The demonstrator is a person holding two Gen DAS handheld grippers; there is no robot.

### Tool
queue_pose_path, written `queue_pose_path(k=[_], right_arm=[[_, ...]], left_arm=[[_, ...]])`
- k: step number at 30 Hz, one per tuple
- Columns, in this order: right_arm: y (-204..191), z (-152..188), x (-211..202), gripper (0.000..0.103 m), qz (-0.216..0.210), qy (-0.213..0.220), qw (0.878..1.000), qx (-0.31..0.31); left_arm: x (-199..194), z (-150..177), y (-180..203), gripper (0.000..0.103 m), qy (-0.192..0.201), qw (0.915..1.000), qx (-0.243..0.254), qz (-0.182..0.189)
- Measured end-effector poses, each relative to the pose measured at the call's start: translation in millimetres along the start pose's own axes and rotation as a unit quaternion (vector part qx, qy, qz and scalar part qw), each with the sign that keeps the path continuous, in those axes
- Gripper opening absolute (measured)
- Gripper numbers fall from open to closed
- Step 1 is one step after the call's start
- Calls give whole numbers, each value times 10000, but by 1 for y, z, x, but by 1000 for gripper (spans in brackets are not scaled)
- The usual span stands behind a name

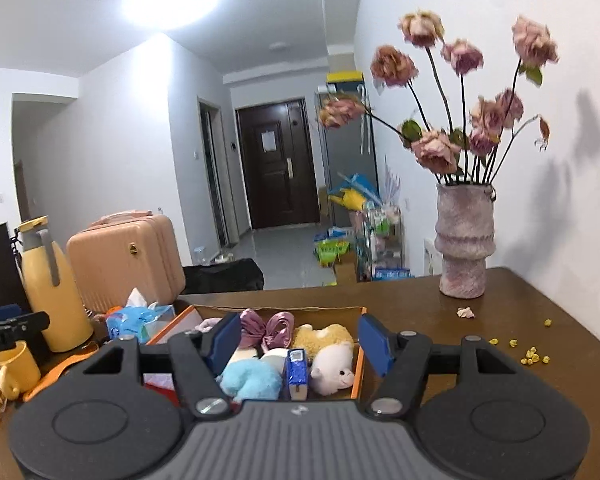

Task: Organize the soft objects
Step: 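Move both tools back toward the brown rectangular sponge on the table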

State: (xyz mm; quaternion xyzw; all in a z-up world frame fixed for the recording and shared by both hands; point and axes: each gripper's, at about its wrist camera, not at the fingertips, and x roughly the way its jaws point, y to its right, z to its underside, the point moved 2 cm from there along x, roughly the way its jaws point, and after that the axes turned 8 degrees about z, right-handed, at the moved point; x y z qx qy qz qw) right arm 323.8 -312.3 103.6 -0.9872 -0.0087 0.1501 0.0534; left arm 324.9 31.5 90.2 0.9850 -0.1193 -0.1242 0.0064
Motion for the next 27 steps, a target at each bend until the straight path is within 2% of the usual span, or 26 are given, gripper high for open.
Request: queue_pose_path(k=[4,10,15,20,22,27], right_arm=[[-13,37,-29,64,-60,126,9998,-139],[-35,98,-71,65,-207,66,9990,-386],[-40,137,-99,66,-222,-158,9993,-237],[-45,154,-102,66,-238,-380,9987,-222],[-48,154,-99,66,-159,-398,9987,-281],[-49,152,-90,66,-273,-470,9983,-198]], left_arm=[[-28,36,5,90,-146,9993,-263,236],[-84,85,12,93,-51,9999,-111,122],[-105,120,7,93,-492,9987,-17,-112],[-106,125,4,93,-569,9983,-133,-90],[-103,122,4,93,-533,9984,-159,-64],[-87,121,5,93,-652,9973,-327,119]])
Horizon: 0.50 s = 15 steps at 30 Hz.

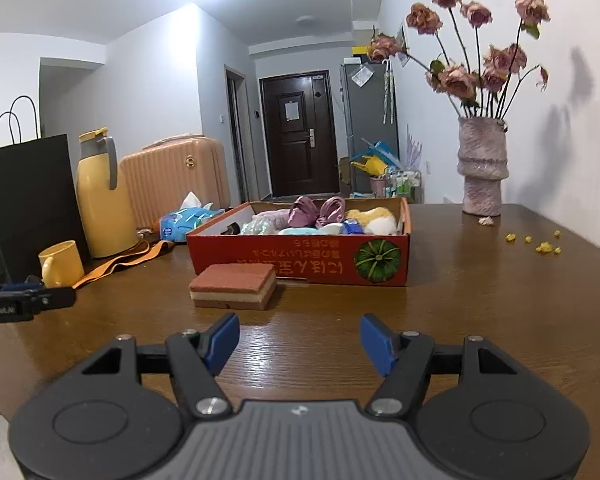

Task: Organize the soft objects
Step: 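Move both tools back toward the brown rectangular sponge on the table, then close both tools together on the brown rectangular sponge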

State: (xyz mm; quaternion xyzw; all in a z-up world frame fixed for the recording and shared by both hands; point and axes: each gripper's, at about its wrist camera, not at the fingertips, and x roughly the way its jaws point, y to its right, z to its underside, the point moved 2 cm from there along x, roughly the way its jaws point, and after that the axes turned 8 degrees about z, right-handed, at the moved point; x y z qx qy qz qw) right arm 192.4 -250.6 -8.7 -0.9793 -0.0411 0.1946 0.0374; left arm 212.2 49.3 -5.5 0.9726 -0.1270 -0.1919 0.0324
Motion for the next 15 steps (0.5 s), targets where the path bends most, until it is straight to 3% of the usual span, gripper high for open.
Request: queue_pose_path(k=[4,8,15], right_arm=[[-5,-6,24,64,-232,-143,9996,49],[-11,-18,67,51,-476,-370,9981,125],[-29,-38,154,41,-837,-800,9926,369]], left_arm=[[26,-5,0,87,-133,9999,-34,104],[69,-19,-4,66,-359,9987,-208,292],[152,-42,-5,60,-736,9942,-457,634]])
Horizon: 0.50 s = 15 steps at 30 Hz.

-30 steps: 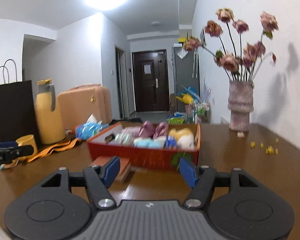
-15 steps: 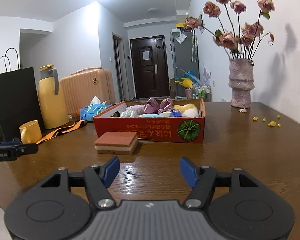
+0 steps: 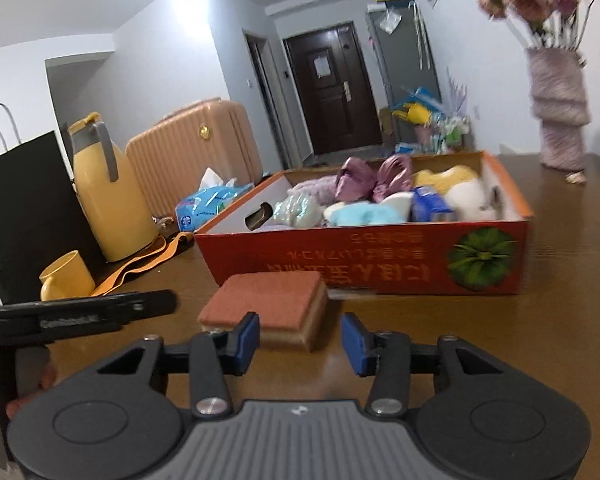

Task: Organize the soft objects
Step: 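Close both tools together on the brown rectangular sponge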

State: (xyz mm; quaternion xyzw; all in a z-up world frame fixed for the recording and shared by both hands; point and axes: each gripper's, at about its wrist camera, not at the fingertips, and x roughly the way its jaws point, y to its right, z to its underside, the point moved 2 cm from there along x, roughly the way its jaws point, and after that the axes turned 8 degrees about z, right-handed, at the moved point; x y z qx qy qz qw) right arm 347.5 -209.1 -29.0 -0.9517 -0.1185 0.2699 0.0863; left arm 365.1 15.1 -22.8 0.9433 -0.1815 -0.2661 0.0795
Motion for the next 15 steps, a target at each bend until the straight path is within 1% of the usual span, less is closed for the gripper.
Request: queue_pose_path(k=[4,6,9,10,11,12,15], right_arm=[[0,-10,38,35,-146,-246,9993,239],[2,-15,52,35,-213,-315,9985,384],[6,-23,69,35,-300,-373,9973,562],[7,-26,74,33,-315,-431,9967,612],[8,-27,79,31,-329,-492,9960,662],[8,-28,83,28,-344,-532,9955,702],[12,-27,87,20,-313,-584,9945,807]], left_arm=[[35,-6,-8,49,-340,9989,-206,235],[46,-9,-14,48,-416,9977,-396,360],[58,-16,-23,44,-605,9945,-650,552],[62,-18,-25,41,-642,9938,-697,583],[64,-19,-25,35,-659,9933,-717,626],[66,-20,-25,32,-669,9925,-752,689],[64,-20,-23,29,-660,9924,-765,698]])
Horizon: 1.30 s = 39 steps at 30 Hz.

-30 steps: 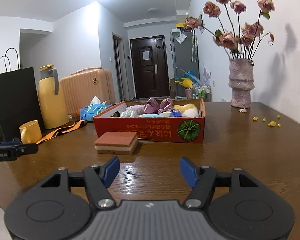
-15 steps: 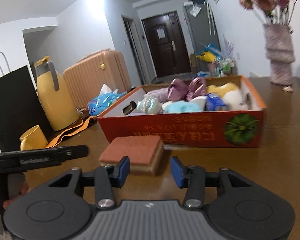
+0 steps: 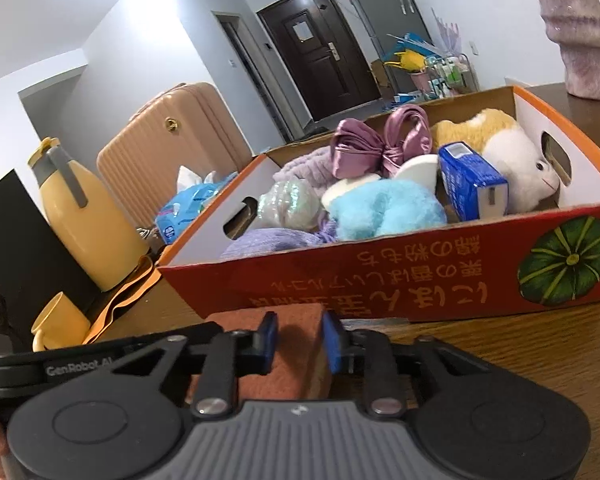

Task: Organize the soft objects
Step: 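Close both tools together on the brown rectangular sponge, then lift the brown sponge with both tools into the box and release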

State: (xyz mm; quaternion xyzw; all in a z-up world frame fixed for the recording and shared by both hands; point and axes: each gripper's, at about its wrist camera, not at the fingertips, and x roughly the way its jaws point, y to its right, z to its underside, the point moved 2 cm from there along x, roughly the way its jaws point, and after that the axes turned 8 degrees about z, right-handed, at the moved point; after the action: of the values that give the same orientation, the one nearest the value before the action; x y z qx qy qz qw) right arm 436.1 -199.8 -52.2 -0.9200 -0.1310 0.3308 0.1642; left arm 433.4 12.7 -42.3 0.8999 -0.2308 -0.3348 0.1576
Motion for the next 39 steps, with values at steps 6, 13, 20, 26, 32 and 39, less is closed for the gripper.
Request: queue_pose_path(k=[6,13,20,26,32,39], right_arm=[[0,16,-39,20,141,115,9998,-100],[25,65,-118,20,445,78,9989,112],[48,88,-150,30,419,68,9979,485],[48,98,-161,30,326,48,9980,531],[48,98,-164,22,246,147,9980,571],[50,36,-168,22,372,856,9955,160]], left_arm=[[-26,22,34,26,103,9996,251,95],[-48,75,77,25,-301,9980,167,537],[-58,97,94,29,-486,9966,234,618],[-69,108,100,36,-501,9960,263,692],[-69,107,104,27,-415,9957,255,782],[-41,42,130,27,52,9933,718,908]])
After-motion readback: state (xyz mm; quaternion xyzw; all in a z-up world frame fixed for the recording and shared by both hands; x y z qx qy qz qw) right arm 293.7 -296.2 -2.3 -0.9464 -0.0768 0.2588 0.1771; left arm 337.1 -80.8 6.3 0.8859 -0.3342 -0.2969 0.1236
